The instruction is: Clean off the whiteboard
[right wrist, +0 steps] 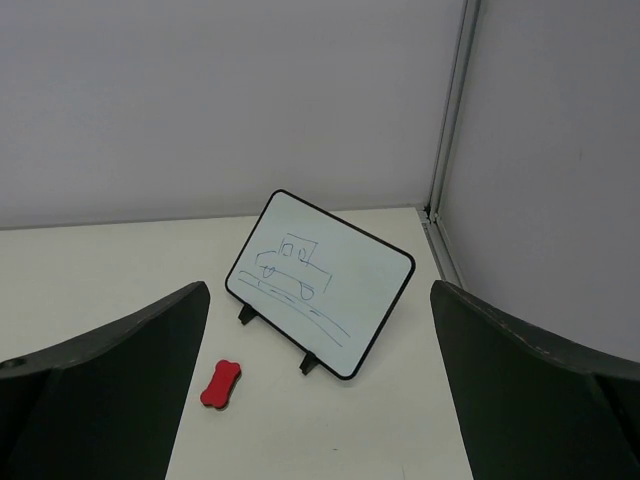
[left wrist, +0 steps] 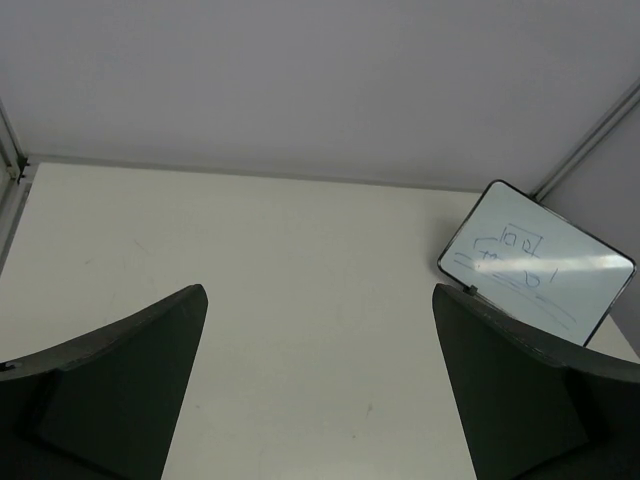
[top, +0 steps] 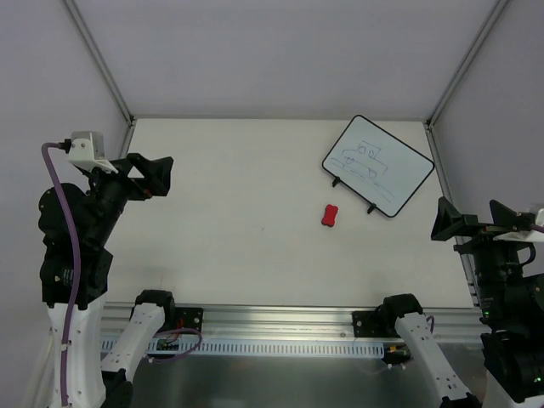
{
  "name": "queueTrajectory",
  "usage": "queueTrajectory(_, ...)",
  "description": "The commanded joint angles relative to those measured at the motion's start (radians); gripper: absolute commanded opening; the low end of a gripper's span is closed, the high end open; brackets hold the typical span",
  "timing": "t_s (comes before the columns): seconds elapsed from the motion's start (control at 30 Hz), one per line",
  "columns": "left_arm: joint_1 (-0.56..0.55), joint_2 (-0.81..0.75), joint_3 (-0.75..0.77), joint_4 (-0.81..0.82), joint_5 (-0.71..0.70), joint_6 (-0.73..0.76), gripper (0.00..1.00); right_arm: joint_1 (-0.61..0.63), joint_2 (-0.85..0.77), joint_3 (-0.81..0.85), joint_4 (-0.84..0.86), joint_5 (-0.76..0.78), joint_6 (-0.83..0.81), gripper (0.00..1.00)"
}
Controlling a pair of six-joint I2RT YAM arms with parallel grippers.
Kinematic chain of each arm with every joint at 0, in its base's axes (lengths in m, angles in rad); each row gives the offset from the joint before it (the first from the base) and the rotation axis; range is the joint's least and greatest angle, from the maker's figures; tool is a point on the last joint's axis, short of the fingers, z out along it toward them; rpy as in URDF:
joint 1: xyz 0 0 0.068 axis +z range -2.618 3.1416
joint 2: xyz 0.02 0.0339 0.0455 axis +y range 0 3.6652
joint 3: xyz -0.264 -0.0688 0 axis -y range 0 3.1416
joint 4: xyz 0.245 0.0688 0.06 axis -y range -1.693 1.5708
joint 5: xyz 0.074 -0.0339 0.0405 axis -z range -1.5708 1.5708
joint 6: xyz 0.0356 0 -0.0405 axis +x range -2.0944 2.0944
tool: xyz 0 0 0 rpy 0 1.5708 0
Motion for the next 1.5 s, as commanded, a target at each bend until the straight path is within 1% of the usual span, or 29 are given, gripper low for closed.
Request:
queueTrajectory(0.0, -0.008, -0.016, -0.01, 0.006, -0.011, -0.028, 0.99, 0.007, -0.018, -0.011, 0.009, -0.015, 0.039, 0.99)
queueTrajectory(0.13, -0.008, -0.007, -0.033, -0.001, 0.011, -0.049, 0.99, 0.005, -0.023, -0.065, 0.009, -0.143, 0.073, 0.99)
queueTrajectory(0.2, -0.008, 0.012, -0.042, -0.004, 0.026, -0.059, 0.99, 0.005, -0.008, -0.08, 0.009, -0.276, 0.091, 0.99)
queueTrajectory(0.27, -0.008, 0.041, -0.051, -0.006, 0.043, -0.062, 0.99, 0.005, 0.038, -0.105, 0.009, -0.365, 0.122, 0.99)
queueTrajectory(0.43, -0.008, 0.122, -0.07, -0.011, 0.065, -0.077, 0.99, 0.007, 0.15, -0.154, 0.049, -0.413, 0.16, 0.99)
queueTrajectory(0.53, -0.011, 0.185, -0.074, -0.01, 0.082, -0.077, 0.99, 0.005, 0.216, -0.223, 0.119, -0.469, 0.118, 0.99)
queueTrajectory(0.6, -0.018, 0.231, -0.076, -0.012, 0.082, -0.072, 0.99, 0.005, 0.27, -0.234, 0.151, -0.414, 0.143, 0.99)
queueTrajectory(0.63, -0.022, 0.246, -0.074, -0.011, 0.078, -0.063, 0.99, 0.005, 0.287, -0.232, 0.157, -0.35, 0.15, 0.99)
queueTrajectory(0.7, -0.04, 0.289, -0.076, -0.009, 0.068, -0.063, 0.99, 0.0, 0.336, -0.231, 0.156, -0.271, 0.148, 0.99)
queueTrajectory(0.77, -0.063, 0.338, -0.07, -0.012, 0.062, -0.062, 0.99, -0.021, 0.37, -0.232, 0.159, -0.237, 0.142, 0.99)
queueTrajectory(0.87, -0.097, 0.392, -0.064, -0.012, 0.072, -0.056, 0.99, -0.114, 0.468, -0.226, 0.168, -0.28, 0.142, 0.99)
queueTrajectory(0.93, -0.138, 0.409, -0.062, -0.01, 0.075, -0.062, 0.99, -0.228, 0.524, -0.241, 0.2, -0.32, 0.138, 0.99)
queueTrajectory(0.97, -0.15, 0.42, -0.062, -0.01, 0.081, -0.068, 0.99, -0.268, 0.543, -0.266, 0.247, -0.381, 0.136, 0.99)
queueTrajectory(1.0, -0.164, 0.424, -0.062, -0.01, 0.091, -0.069, 0.99, -0.353, 0.558, -0.277, 0.271, -0.422, 0.137, 0.99)
queueTrajectory(1.07, -0.206, 0.443, -0.057, -0.009, 0.104, -0.079, 0.99, -0.433, 0.627, -0.284, 0.318, -0.526, 0.157, 0.99)
queueTrajectory(1.13, -0.241, 0.454, -0.059, -0.009, 0.106, -0.074, 0.99, -0.518, 0.675, -0.284, 0.346, -0.567, 0.159, 0.99)
queueTrajectory(1.2, -0.258, 0.472, -0.062, -0.009, 0.094, -0.066, 0.99, -0.571, 0.732, -0.296, 0.415, -0.627, 0.167, 0.98)
queueTrajectory(1.27, -0.272, 0.484, -0.068, -0.009, 0.085, -0.054, 0.99, -0.596, 0.765, -0.304, 0.482, -0.644, 0.176, 0.95)
queueTrajectory(1.3, -0.273, 0.495, -0.07, -0.009, 0.075, -0.054, 0.99, -0.61, 0.801, -0.304, 0.49, -0.648, 0.183, 0.95)
queueTrajectory(1.37, -0.276, 0.509, -0.07, -0.009, 0.066, -0.056, 0.99, -0.607, 0.819, -0.294, 0.487, -0.657, 0.176, 0.95)
queueTrajectory(1.43, -0.276, 0.52, -0.065, -0.01, 0.057, -0.053, 0.99, -0.592, 0.804, -0.316, 0.486, -0.622, 0.168, 0.95)
queueTrajectory(1.47, -0.276, 0.533, -0.062, -0.01, 0.055, -0.051, 0.99, -0.583, 0.793, -0.332, 0.487, -0.549, 0.158, 0.95)
